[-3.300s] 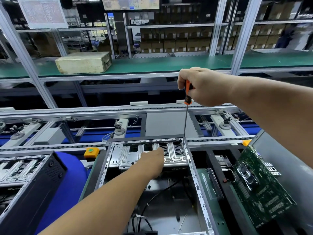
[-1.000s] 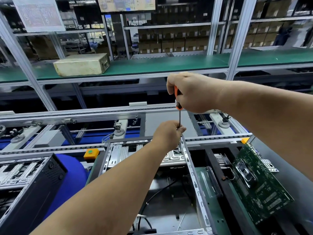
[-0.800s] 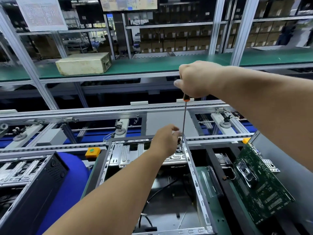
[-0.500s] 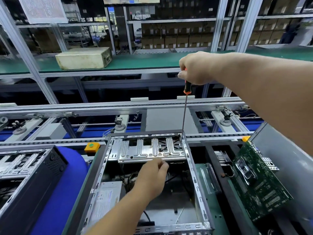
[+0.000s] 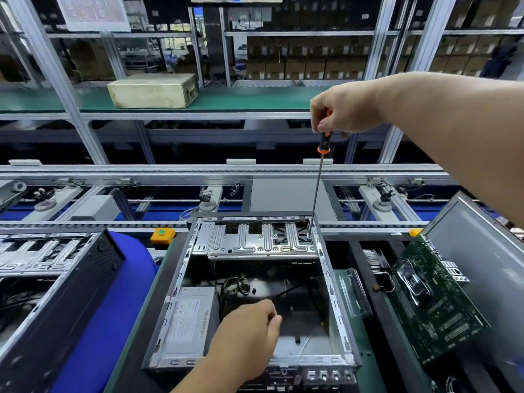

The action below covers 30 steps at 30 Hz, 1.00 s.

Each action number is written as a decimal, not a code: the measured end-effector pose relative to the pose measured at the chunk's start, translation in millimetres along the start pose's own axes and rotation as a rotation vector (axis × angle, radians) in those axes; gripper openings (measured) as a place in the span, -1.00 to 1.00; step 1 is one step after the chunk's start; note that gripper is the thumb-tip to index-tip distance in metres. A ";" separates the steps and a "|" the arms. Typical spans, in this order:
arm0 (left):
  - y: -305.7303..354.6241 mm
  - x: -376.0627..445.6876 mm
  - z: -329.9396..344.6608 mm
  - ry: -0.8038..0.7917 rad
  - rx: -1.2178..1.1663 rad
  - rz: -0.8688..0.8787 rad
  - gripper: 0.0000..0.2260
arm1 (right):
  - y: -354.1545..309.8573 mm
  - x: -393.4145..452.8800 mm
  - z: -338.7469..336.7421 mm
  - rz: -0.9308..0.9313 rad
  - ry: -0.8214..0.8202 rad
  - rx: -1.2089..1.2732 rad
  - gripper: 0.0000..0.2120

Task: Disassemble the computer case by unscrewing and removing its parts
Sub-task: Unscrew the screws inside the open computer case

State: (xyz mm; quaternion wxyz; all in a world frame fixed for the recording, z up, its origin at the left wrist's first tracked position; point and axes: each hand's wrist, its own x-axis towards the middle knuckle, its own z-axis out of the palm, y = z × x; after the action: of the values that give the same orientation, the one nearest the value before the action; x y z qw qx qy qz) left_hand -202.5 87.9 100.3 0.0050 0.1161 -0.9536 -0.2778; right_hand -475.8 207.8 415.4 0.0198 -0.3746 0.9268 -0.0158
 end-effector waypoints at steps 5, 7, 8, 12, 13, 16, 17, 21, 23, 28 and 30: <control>-1.2 -0.7 1.1 0.018 0.012 -0.005 -0.76 | -9.7 -1.3 3.5 0.089 0.004 0.000 -0.78; -1.7 -1.2 1.4 0.019 0.007 0.000 -0.76 | -12.0 -3.2 4.6 0.130 0.045 -0.119 -0.63; -2.1 -1.2 1.7 0.018 0.006 0.003 -0.76 | -12.2 -3.4 5.7 0.124 0.072 -0.151 -0.62; -4.8 0.8 3.1 0.006 0.000 0.008 -0.75 | -15.8 -4.5 9.5 0.119 0.089 -0.215 -0.72; -5.3 1.4 3.4 0.003 -0.002 0.008 -0.75 | -17.4 -5.4 9.5 0.125 0.086 -0.185 -0.74; -6.9 1.6 3.8 -0.006 -0.002 0.003 -0.76 | -21.5 -8.8 8.2 0.143 0.090 -0.099 -0.86; -7.1 1.8 3.9 -0.006 0.001 0.003 -0.76 | -22.3 -9.6 8.2 0.155 0.098 -0.079 -0.89; -7.1 3.3 3.1 -0.009 0.003 0.011 -0.77 | -29.7 -15.3 7.0 0.206 0.089 -0.036 -0.91; -7.9 3.7 3.0 -0.022 0.001 0.016 -0.78 | -35.3 -19.9 5.3 0.211 0.058 -0.038 -0.93; -6.3 3.9 1.1 -0.013 0.013 0.019 -0.77 | -51.0 -21.2 4.8 0.203 -0.003 0.108 -0.85; -4.5 2.8 0.2 -0.010 0.019 0.011 -0.78 | -54.9 -19.1 5.1 0.223 -0.019 0.088 -0.67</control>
State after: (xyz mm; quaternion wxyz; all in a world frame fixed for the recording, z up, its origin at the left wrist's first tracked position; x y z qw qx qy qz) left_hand -204.2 83.7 97.6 0.0005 0.1093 -0.9568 -0.2695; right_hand -423.7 181.6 413.2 0.0466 -0.2683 0.9609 -0.0505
